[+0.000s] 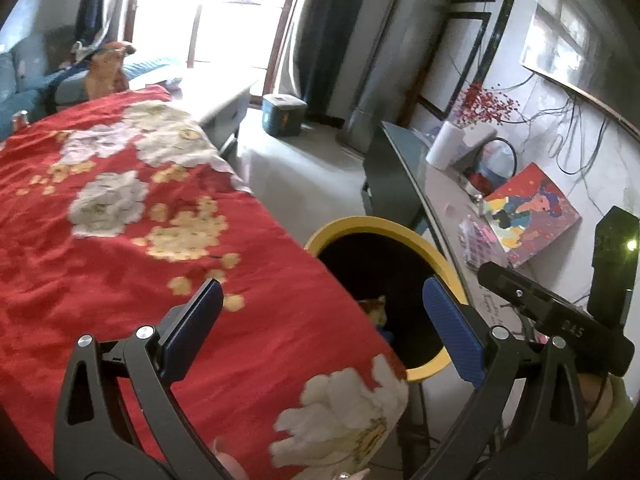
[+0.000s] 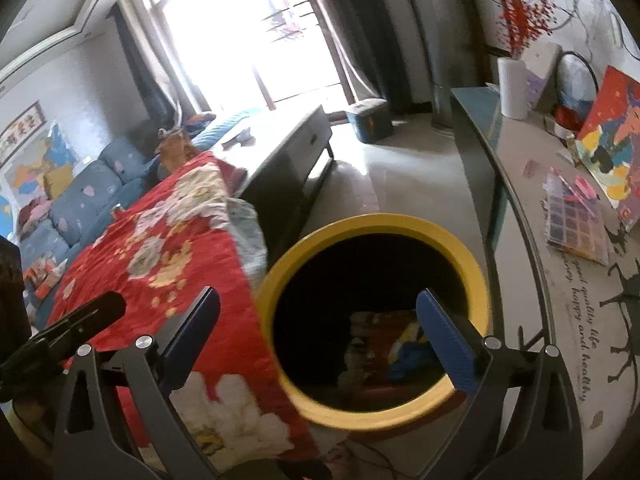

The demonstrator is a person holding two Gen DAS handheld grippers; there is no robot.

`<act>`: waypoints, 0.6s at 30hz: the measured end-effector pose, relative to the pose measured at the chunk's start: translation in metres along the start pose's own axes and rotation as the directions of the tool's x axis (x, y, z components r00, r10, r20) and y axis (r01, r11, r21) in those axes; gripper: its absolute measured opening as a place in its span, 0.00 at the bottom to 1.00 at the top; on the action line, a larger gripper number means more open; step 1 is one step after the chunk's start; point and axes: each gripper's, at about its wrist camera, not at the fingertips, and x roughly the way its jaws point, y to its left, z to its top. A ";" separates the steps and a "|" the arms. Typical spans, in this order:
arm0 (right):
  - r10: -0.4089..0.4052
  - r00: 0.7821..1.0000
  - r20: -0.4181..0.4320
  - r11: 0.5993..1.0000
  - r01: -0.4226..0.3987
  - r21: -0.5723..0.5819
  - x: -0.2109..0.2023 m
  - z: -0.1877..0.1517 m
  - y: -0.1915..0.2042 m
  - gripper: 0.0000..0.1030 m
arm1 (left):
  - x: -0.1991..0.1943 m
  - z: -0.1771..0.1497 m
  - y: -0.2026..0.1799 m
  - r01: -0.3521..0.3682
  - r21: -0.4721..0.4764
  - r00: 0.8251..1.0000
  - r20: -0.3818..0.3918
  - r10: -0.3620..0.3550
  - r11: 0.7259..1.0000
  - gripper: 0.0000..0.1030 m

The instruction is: Collect trash

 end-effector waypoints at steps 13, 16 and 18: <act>0.044 0.994 0.102 0.993 -0.032 -0.118 -0.021 -0.014 0.063 0.94 | -0.063 -0.014 0.038 -0.135 -0.040 0.979 0.145 0.140 0.990 0.89; 0.064 0.986 0.151 0.990 -0.044 -0.133 -0.028 -0.020 0.073 0.94 | -0.074 -0.018 0.045 -0.165 -0.044 0.972 0.164 0.170 0.985 0.89; 0.082 0.981 0.175 0.987 -0.056 -0.148 -0.032 -0.024 0.082 0.94 | -0.084 -0.023 0.047 -0.191 -0.036 0.962 0.192 0.194 0.981 0.89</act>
